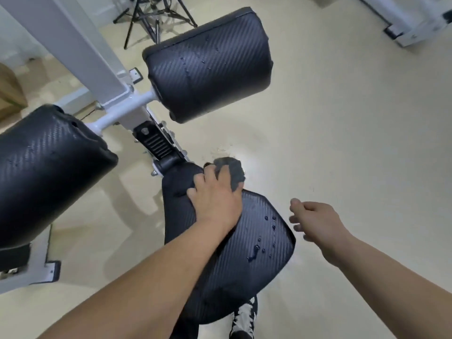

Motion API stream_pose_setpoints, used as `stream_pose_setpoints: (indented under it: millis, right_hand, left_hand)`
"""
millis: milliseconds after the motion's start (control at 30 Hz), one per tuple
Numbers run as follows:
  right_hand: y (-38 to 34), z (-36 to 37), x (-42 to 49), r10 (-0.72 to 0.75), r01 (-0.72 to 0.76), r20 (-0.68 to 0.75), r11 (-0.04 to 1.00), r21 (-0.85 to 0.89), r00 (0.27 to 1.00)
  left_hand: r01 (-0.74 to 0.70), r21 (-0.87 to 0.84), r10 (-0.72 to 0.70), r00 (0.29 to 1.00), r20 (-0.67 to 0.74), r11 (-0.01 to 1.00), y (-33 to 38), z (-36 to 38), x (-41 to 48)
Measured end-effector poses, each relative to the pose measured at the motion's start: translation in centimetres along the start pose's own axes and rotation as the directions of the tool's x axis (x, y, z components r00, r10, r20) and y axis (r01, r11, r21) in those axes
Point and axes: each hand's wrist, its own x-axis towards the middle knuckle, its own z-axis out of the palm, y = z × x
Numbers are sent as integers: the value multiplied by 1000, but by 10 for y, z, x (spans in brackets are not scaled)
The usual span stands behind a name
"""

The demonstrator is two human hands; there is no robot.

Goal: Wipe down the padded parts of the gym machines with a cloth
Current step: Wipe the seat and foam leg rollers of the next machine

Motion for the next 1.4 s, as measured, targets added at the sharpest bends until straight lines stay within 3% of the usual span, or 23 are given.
stream_pose_setpoints:
  millis: [67,167,333,433,500,600,700,767,867,967,1000,1033,1100,1167,1267,1400]
  right_hand:
    - [18,-8,-14,48,-49,12,998,47,999]
    - [36,-14,-27,94,-92,-7,984,150,996]
    - [50,-19,-39,50,-49,-108,999,7,993]
    - [33,-11,-55,-94,86,-42,983,-164,995]
    - [23,-1,-57,-217,220,49,905,-364,975]
    - [10,23,-58,-335,378,194,673,-635,922]
    - [0,42,-53,-353,407,257,469,-784,900]
    - [-8,49,-51,-338,379,244,424,-823,909]
    - [-19,62,-51,-295,333,229,376,-865,928]
    - [-25,71,-52,-278,298,208,338,-893,938]
    - [-25,73,-53,-275,286,200,324,-901,940]
    - [-24,74,-52,-273,278,193,317,-907,942]
    - [-21,72,-52,-277,286,198,325,-902,940]
    - [-17,69,-53,-272,307,224,317,-897,936]
    - [-14,63,-54,-218,306,241,341,-889,946]
    - [-44,71,-51,-407,436,249,474,-765,879]
  left_hand:
    - [-160,-5,160,987,-24,987,36,12,-38]
    - [-438,-11,438,899,-27,899,64,27,-100]
    - [-569,-45,569,822,-15,821,22,36,-152]
    - [-641,-40,642,766,22,766,-52,24,-160]
    - [-551,39,552,834,-15,834,-103,16,-141]
    - [-164,2,164,980,-116,986,-137,11,-115]
    - [72,-112,-88,986,-141,991,-99,22,-144]
    - [60,-141,-82,984,-161,988,-71,32,-186]
    - [-139,-144,116,981,-154,980,-55,46,-238]
    - [-338,-77,326,936,-133,938,-84,42,-216]
    - [-338,-22,334,937,-106,941,-97,39,-195]
    - [-269,7,268,958,-98,963,-107,33,-172]
    - [23,-49,-31,987,-159,999,-114,23,-132]
    - [228,-134,-247,958,-146,964,-99,24,-126]
    - [171,-153,-185,980,-78,973,-68,29,-168]
    - [-67,-190,53,995,-80,979,-85,30,-185]
